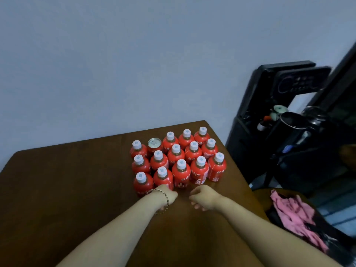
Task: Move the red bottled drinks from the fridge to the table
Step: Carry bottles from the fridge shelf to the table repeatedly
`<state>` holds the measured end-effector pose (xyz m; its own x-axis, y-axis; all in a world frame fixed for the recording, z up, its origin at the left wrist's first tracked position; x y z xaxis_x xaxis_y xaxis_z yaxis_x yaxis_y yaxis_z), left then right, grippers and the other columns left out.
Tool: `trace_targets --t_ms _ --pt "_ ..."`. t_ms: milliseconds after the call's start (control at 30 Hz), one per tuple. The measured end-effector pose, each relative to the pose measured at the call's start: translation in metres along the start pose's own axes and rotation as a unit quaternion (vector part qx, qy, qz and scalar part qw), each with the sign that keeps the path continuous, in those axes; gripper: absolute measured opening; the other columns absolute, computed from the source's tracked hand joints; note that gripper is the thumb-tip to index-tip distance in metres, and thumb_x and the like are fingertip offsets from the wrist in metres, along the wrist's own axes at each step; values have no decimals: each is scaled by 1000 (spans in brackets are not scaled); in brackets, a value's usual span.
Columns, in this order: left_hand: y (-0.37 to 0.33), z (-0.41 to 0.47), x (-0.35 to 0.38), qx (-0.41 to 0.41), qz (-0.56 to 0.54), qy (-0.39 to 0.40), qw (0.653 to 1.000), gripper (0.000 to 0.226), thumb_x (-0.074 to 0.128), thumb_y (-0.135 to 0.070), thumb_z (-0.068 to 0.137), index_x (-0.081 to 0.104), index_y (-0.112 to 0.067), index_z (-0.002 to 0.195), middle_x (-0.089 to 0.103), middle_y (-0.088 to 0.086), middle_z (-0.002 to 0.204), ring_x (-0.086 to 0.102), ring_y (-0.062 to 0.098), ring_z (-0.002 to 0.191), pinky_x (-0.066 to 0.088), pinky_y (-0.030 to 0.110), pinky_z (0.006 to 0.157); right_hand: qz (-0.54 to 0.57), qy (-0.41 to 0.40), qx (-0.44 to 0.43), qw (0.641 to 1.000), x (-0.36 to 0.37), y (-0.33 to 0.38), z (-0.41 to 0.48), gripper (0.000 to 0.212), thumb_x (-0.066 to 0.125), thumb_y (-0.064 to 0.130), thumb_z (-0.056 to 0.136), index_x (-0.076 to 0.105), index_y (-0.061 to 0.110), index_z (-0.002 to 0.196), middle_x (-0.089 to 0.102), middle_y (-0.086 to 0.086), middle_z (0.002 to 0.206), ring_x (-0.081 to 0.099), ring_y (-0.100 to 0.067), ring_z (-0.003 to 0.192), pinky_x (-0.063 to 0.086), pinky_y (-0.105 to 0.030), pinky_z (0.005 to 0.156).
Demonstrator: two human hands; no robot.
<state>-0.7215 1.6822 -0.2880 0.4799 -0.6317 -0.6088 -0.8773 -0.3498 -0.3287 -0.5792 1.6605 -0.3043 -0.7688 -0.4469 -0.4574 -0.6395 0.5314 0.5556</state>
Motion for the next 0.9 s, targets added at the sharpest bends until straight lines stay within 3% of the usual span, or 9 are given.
trace_targets --t_ms 100,167,300,467,600,733,833,900 --pt "-18 -19 6 135 177 -11 975 41 44 -31 92 62 1 108 65 16 97 62 32 101 47 33 75 -38 -59 7 998 -14 -12 -39 34 52 21 94 57 8 125 63 -9 118 64 -17 95 53 -27 82" --pt "-33 -32 16 196 251 2 948 43 43 -34 93 61 0 112 64 15 106 60 31 106 46 32 78 -47 -93 18 994 -21 -23 -64 33 53 22 94 58 11 125 61 -7 123 63 -18 105 53 -29 91" --pt "-81 -83 59 320 347 18 881 41 44 -37 94 54 -9 122 59 10 119 57 25 107 46 33 85 -18 -213 48 976 -32 -74 -138 33 55 20 92 58 11 124 62 -7 121 64 -19 103 54 -30 90" --pt "-138 -171 140 443 417 35 793 33 46 -33 92 58 -10 112 62 9 110 59 27 103 47 33 82 32 -278 147 949 -33 -165 -246 28 55 18 90 64 12 116 64 -8 117 61 -22 105 50 -29 88" --pt "-173 -266 232 535 443 72 716 31 46 -31 93 60 -9 110 60 9 97 57 23 88 44 30 72 79 -331 231 911 -21 -246 -358 29 55 21 91 63 10 116 64 -9 116 62 -23 108 48 -29 88" --pt "-191 -389 344 622 488 92 606 30 46 -30 91 59 -10 110 63 13 110 59 30 98 47 32 81 106 -390 312 860 15 -339 -498 31 52 22 91 61 10 118 64 -12 111 61 -27 103 44 -27 77" --pt "-192 -474 418 669 506 111 533 19 46 -26 91 58 -11 93 59 12 95 56 28 88 41 29 73 105 -411 375 824 48 -399 -593 30 51 21 91 66 7 113 66 -14 109 61 -28 98 47 -33 79" --pt "-189 -534 474 698 505 119 494 21 46 -24 91 58 -7 92 59 14 96 58 29 92 42 30 74 107 -421 409 802 77 -439 -658 29 49 18 90 67 2 106 62 -17 95 59 -30 88 44 -33 70"
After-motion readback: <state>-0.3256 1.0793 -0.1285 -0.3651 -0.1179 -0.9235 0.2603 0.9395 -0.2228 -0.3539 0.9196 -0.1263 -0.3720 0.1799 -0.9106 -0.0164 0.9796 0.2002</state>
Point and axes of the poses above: each hand's wrist, its own z-axis towards the middle knuckle, its own x-axis out of the palm, y = z × x, the point moved 1 cm from there along z, towards the middle knuckle
